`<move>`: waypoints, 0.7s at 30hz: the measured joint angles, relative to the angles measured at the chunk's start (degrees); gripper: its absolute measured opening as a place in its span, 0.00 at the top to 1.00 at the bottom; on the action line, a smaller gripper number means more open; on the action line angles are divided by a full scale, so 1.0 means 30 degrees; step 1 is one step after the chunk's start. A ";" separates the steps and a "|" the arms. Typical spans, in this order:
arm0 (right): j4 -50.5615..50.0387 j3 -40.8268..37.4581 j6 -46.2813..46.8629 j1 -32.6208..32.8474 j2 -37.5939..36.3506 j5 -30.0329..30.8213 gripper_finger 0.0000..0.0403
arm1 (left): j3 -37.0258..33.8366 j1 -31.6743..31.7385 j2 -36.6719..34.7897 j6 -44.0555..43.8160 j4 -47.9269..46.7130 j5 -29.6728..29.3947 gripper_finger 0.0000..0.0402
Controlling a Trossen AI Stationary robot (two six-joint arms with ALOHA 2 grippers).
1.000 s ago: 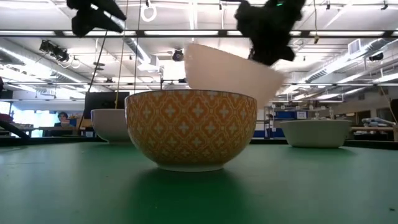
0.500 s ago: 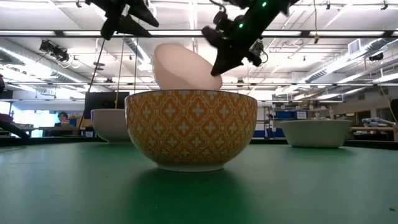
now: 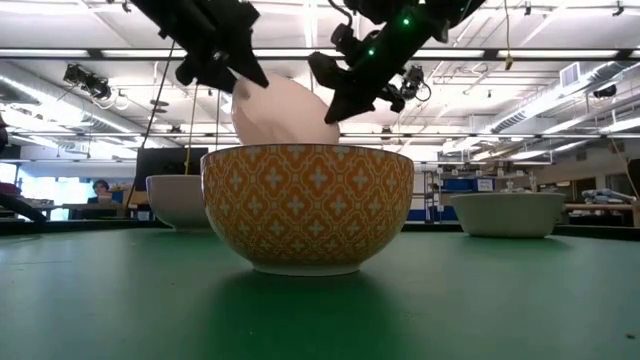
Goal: Nest bowls inside each other
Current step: Stack the transparent light orange bowl on top of the white bowl
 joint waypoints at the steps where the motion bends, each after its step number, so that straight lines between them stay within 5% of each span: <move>1: 0.0232 0.0007 -0.0252 0.0000 -0.0011 0.0004 0.97 | 0.0000 0.0132 0.0103 -0.0160 -0.0100 -0.0033 0.32; 6: 0.1342 0.0007 -0.1457 -0.0233 -0.0007 -0.0217 0.97 | 0.0000 0.0693 0.0082 -0.0312 -0.0064 -0.0366 0.47; 10: 0.2594 0.0007 -0.2333 -0.0903 0.0040 -0.2233 0.95 | 0.0036 0.1470 -0.0367 -0.0199 -0.0903 -0.0956 0.64; 16: 0.4609 0.0044 -0.1014 -0.1545 0.0032 -0.4969 0.81 | 0.0057 0.4618 -0.0902 -0.0131 -0.4666 -0.0054 0.94; 21: 0.5458 0.0023 0.0018 -0.1799 -0.0155 -0.4820 0.66 | 0.0007 0.8101 -0.0978 0.0828 -0.5355 0.0811 0.96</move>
